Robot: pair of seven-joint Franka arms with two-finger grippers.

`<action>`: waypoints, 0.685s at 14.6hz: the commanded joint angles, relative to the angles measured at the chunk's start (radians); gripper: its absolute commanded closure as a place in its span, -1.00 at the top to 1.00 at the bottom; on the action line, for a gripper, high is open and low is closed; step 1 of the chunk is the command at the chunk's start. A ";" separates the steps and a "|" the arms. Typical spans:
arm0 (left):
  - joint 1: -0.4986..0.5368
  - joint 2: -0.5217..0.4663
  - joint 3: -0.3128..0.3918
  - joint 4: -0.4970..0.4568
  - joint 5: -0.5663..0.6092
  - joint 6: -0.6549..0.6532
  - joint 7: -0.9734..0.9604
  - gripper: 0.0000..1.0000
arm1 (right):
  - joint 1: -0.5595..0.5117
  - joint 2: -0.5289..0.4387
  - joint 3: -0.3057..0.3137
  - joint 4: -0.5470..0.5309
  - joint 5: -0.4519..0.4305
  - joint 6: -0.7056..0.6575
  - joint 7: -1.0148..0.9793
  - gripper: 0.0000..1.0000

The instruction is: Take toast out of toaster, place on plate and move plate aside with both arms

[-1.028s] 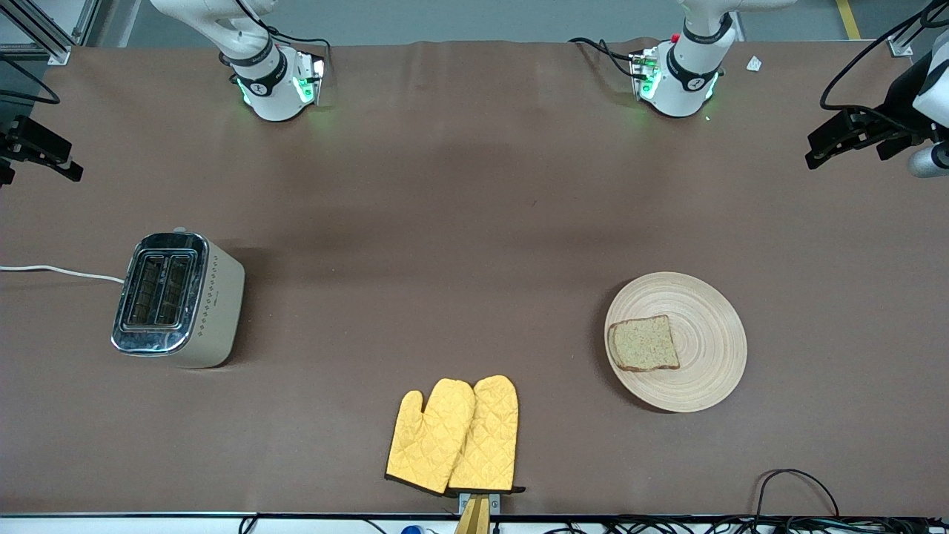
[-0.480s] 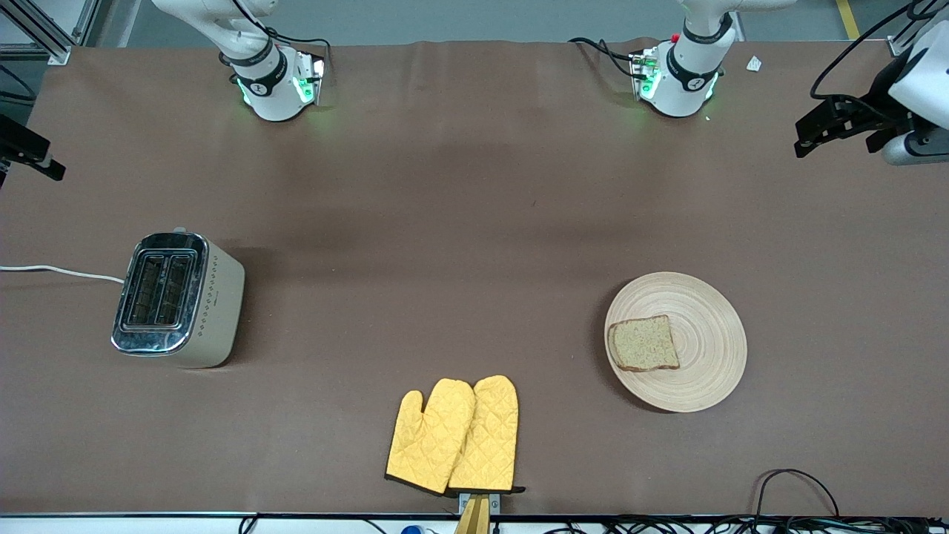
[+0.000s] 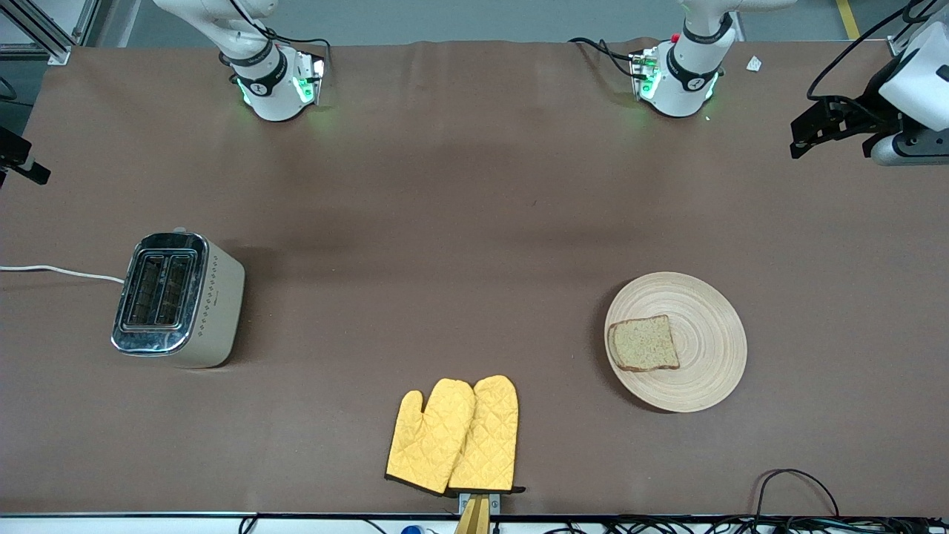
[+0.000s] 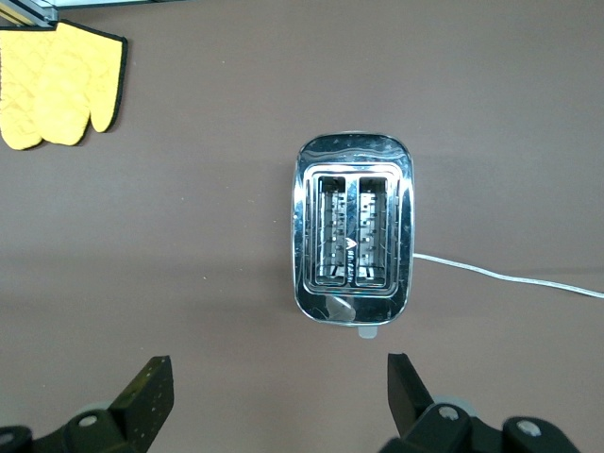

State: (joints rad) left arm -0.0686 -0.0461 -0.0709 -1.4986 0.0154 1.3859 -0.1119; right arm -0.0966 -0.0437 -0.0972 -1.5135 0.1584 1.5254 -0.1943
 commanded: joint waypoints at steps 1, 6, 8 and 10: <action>0.001 0.021 0.002 0.038 0.015 0.002 0.021 1.00 | -0.008 -0.002 0.008 -0.001 0.020 0.007 -0.014 1.00; -0.003 0.043 0.002 0.066 0.014 0.002 0.021 1.00 | 0.020 -0.002 0.013 0.002 -0.016 0.022 -0.004 1.00; 0.001 0.043 0.002 0.064 0.014 0.002 0.023 1.00 | 0.040 -0.002 0.014 0.004 -0.107 0.021 0.019 1.00; 0.004 0.041 0.002 0.066 0.015 -0.001 0.023 1.00 | 0.061 -0.004 0.014 0.001 -0.129 0.010 0.103 1.00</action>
State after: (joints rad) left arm -0.0669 -0.0154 -0.0695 -1.4628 0.0154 1.3938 -0.1081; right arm -0.0585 -0.0437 -0.0842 -1.5132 0.0627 1.5423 -0.1581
